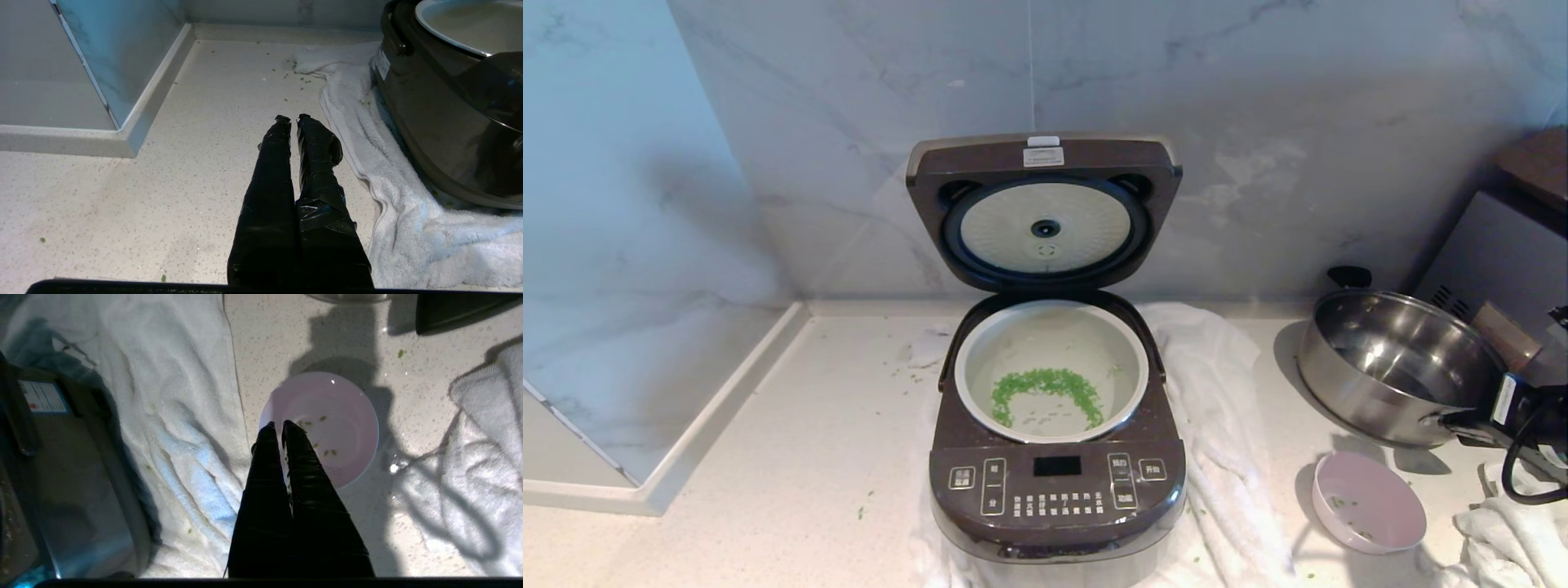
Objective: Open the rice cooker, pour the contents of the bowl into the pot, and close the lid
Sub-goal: Close the rice cooker
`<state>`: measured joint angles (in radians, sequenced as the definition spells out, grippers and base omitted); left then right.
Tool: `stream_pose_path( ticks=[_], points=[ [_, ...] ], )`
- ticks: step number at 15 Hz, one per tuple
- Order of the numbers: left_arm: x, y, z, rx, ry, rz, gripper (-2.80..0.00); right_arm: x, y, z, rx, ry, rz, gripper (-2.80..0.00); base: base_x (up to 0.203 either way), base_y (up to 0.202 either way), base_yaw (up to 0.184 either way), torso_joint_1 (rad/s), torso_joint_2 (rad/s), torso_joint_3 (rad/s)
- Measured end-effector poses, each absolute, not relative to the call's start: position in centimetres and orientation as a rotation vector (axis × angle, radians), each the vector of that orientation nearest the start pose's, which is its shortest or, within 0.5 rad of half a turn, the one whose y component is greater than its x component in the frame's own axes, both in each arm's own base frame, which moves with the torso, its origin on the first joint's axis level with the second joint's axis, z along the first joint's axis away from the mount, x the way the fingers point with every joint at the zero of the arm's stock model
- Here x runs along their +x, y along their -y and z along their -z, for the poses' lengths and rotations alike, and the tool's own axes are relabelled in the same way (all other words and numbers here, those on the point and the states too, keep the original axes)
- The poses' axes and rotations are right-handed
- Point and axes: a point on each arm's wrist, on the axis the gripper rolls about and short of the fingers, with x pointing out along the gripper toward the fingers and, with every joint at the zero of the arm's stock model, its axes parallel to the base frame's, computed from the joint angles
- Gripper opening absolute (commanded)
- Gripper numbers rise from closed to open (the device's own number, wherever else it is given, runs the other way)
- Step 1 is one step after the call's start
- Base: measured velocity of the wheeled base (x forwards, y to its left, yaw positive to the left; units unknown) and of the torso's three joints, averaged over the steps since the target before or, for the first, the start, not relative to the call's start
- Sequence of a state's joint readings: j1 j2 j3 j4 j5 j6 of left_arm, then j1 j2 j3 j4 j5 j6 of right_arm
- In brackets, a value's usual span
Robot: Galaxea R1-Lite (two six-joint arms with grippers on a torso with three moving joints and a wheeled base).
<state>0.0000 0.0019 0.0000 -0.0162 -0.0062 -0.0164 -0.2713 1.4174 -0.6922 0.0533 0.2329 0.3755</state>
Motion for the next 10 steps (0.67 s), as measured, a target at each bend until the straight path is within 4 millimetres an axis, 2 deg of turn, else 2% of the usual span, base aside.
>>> stream_pose_path(
  ticks=[6,10],
  points=[
    [-2.3,0.0,-7.7,-0.016,0.014,0.006,-2.8,20.7,4.5,-18.5,0.526,-0.674,0.134,-2.8,0.0,0.0,0.0,0.0,0.0,0.0],
    [-2.3,0.0,-7.7,-0.016,0.014,0.006,-2.8,22.7,4.7,-22.5,0.504,-0.54,0.099,-2.8,0.0,0.0,0.0,0.0,0.0,0.0]
  ],
)
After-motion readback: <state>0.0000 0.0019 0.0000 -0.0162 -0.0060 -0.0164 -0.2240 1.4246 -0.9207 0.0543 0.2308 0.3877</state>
